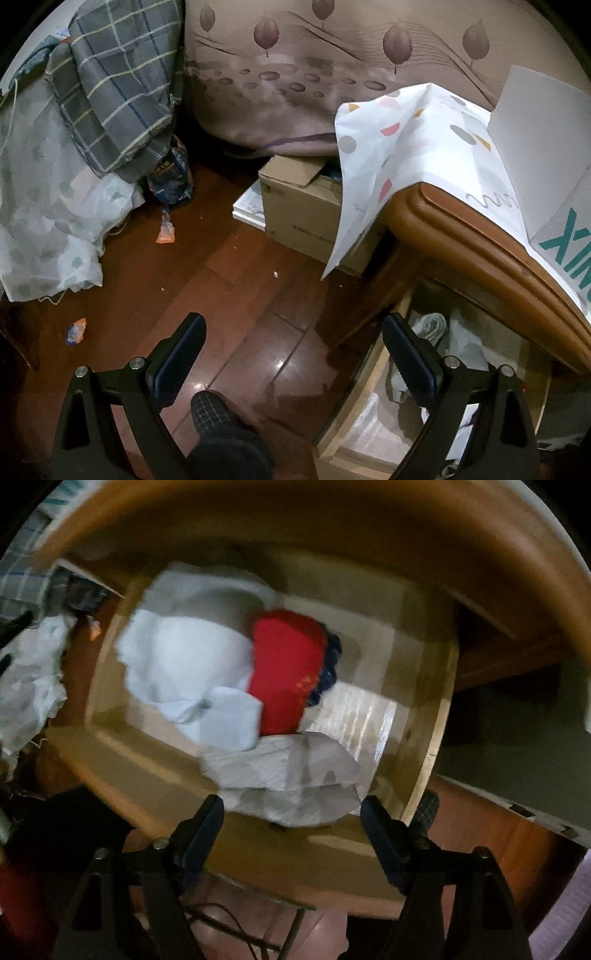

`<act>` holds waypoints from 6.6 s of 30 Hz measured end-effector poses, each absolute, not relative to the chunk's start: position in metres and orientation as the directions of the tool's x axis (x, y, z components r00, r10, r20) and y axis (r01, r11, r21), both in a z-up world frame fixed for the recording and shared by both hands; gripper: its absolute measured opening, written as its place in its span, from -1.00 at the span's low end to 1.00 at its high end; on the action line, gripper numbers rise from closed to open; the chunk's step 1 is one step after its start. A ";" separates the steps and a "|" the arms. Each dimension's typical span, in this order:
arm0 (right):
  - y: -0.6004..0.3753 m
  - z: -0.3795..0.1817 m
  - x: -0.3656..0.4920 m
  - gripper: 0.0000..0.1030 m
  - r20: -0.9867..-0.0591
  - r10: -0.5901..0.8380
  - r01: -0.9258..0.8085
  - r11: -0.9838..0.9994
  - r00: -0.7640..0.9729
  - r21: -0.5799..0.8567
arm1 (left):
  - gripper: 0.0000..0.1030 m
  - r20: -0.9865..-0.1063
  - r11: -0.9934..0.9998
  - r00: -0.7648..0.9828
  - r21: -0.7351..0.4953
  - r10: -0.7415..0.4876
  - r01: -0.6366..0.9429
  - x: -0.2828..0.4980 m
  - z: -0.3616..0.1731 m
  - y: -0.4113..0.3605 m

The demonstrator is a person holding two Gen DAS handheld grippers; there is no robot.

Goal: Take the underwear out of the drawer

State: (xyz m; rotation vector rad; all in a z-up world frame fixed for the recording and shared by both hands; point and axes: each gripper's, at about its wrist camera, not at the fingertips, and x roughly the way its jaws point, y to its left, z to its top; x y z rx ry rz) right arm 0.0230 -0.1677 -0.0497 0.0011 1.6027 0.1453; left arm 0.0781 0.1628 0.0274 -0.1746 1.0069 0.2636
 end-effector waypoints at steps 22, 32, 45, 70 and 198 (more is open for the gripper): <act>-0.142 -0.159 0.063 0.81 -0.930 0.067 -0.150 0.980 -0.362 0.129 | 0.84 -0.866 0.971 0.494 -0.050 0.074 -0.233 0.080 0.023 0.146; -0.143 -0.160 0.061 0.76 -0.940 0.053 -0.170 0.979 -0.336 0.115 | 0.84 -0.863 0.969 0.496 -0.036 0.093 -0.244 0.080 0.022 0.148; -0.151 -0.100 0.016 -0.30 -0.992 0.119 -0.127 0.984 -0.043 0.124 | 0.84 -0.855 0.980 0.511 -0.014 0.091 -0.198 0.077 0.024 0.135; -0.214 -0.051 -0.027 -0.31 -0.872 0.153 0.098 0.970 0.466 0.223 | 0.84 -0.934 0.967 0.273 -0.252 -0.230 -0.044 0.080 -0.044 0.054; -0.227 -0.031 -0.028 -0.30 -0.812 0.362 0.056 0.900 0.459 0.433 | 0.81 -0.975 0.969 0.069 -0.219 -0.212 -0.118 0.059 -0.066 0.040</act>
